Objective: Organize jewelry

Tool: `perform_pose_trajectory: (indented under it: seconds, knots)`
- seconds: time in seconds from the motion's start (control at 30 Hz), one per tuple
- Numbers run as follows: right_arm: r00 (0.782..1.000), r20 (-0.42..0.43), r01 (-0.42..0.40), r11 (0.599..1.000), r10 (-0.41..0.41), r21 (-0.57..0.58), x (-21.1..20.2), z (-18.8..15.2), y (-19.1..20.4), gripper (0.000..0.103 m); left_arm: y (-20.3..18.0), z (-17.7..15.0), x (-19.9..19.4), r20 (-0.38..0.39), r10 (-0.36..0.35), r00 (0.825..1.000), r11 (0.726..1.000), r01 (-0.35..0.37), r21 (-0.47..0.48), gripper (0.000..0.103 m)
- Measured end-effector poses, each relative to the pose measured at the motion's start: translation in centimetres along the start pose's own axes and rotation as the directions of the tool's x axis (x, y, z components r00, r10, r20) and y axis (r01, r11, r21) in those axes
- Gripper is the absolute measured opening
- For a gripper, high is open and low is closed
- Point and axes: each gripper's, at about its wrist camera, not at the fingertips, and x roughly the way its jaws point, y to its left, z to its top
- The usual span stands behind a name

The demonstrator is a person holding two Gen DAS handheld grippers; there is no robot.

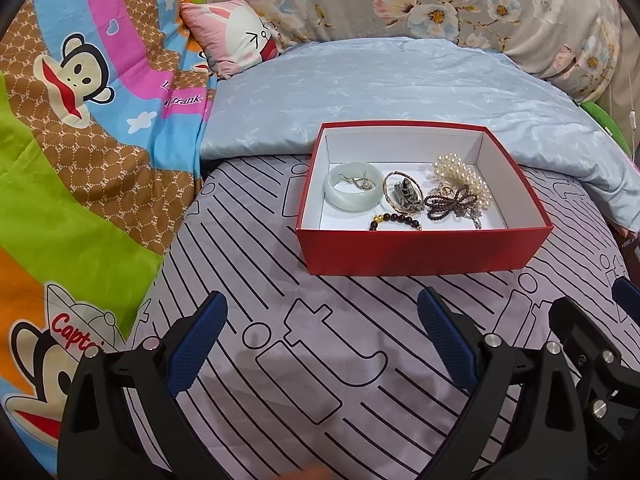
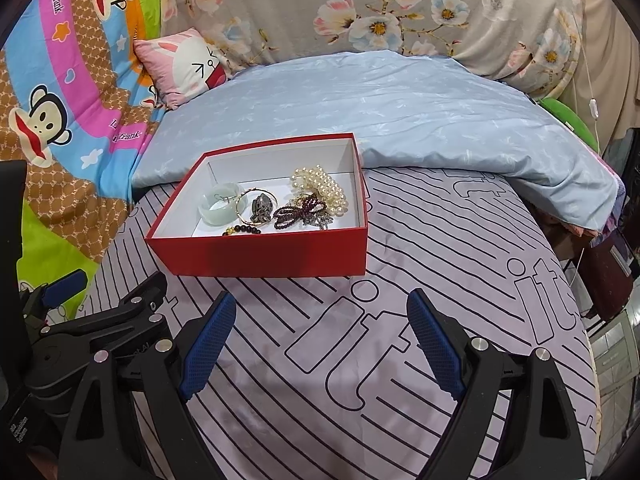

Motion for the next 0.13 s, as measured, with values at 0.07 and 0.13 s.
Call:
perform_pose_trajectory:
  seconds: [0.07,0.13]
  knots:
    - [1.0,0.002,0.002,1.0,-0.002,-0.001,-0.06,0.1,-0.04,0.086,0.04,0.02,0.04,-0.001,-0.006,1.0,1.0,0.006,-0.003,0.093]
    - [1.0,0.001,0.005,1.0,-0.005,-0.002,-0.06,0.15,-0.02,0.086,0.06,0.02,0.15,-0.005,-0.011,1.0,1.0,0.011,-0.006,0.093]
